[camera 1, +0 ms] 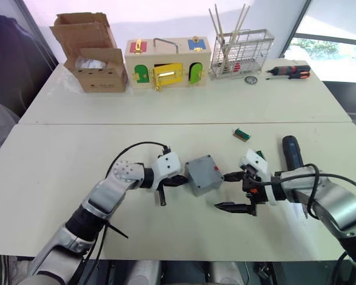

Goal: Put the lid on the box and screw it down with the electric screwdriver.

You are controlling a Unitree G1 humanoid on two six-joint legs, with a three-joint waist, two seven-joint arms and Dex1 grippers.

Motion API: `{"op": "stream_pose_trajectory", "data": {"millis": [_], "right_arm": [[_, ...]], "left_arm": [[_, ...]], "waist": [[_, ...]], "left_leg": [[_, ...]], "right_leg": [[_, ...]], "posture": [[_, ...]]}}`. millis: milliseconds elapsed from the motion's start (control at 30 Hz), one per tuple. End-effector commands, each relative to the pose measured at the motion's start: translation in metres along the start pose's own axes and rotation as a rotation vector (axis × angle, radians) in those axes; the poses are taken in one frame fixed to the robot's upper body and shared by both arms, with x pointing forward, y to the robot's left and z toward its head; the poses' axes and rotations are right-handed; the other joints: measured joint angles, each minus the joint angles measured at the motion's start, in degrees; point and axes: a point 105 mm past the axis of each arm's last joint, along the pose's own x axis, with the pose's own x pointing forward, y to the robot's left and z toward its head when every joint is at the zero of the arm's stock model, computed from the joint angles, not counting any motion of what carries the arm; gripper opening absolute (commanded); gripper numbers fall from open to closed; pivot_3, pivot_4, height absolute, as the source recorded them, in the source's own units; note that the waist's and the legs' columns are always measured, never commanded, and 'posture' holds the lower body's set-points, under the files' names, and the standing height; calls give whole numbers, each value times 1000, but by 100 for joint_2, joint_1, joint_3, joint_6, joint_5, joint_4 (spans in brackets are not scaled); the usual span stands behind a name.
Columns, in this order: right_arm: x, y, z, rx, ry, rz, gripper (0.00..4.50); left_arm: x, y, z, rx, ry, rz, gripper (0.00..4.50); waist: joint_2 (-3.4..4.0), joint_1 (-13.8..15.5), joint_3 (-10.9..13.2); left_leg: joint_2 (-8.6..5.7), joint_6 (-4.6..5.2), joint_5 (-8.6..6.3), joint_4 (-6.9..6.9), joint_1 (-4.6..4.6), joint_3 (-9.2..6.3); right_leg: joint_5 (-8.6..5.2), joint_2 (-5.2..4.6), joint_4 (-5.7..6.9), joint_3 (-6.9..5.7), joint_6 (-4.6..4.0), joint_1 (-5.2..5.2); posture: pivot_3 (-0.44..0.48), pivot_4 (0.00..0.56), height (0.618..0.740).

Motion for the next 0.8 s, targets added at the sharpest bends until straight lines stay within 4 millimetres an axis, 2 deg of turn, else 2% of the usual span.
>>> {"op": "stream_pose_trajectory", "data": {"millis": [33,267,400,467,567,667,767,800], "right_arm": [[0,10,14,-28,-55,12,4470],[1,12,14,-7,-63,-4,4470],[-4,5,12,-5,-48,-40,4470],[-17,-4,11,-9,-24,-94,4470],[-56,-29,16,6,-15,-256,4470],[-77,-42,19,25,-35,-352,4470],[-103,-56,21,104,-135,-452,4470],[-112,-70,25,134,-232,-512,4470]], "left_arm": [[1,5,12,55,-38,17,0],[2,10,14,57,-52,41,0],[-1,8,13,55,-47,44,0],[-8,8,11,55,-34,50,0],[-33,12,9,26,-29,80,0],[-47,15,11,-7,-39,99,0],[-61,19,21,-60,-92,102,0],[-64,23,30,-72,-127,111,0]], "waist": [[0,-8,0],[0,-5,0],[0,-5,0],[0,-6,0],[0,-11,0],[0,-4,0],[-2,8,0],[-5,-2,0]], "left_leg": [[0,0,0,0,0,0],[0,0,0,-1,0,0],[0,0,0,-1,0,0],[0,0,0,-1,0,0],[0,1,-1,-2,0,2],[3,2,-2,-4,-1,1],[2,14,-9,-2,0,-2],[2,13,-8,-1,0,-2]], "right_leg": [[0,0,0,0,0,-1],[0,0,0,0,0,-1],[0,0,0,0,0,-1],[0,0,0,1,0,-1],[0,0,0,3,0,-3],[0,0,2,2,0,-5],[0,0,2,-2,0,0],[0,-1,-1,-1,0,2]], "posture": [[0,150,730],[0,150,730],[0,150,730],[0,150,730],[0,150,730],[0,150,730],[0,150,730],[0,150,730]]}}
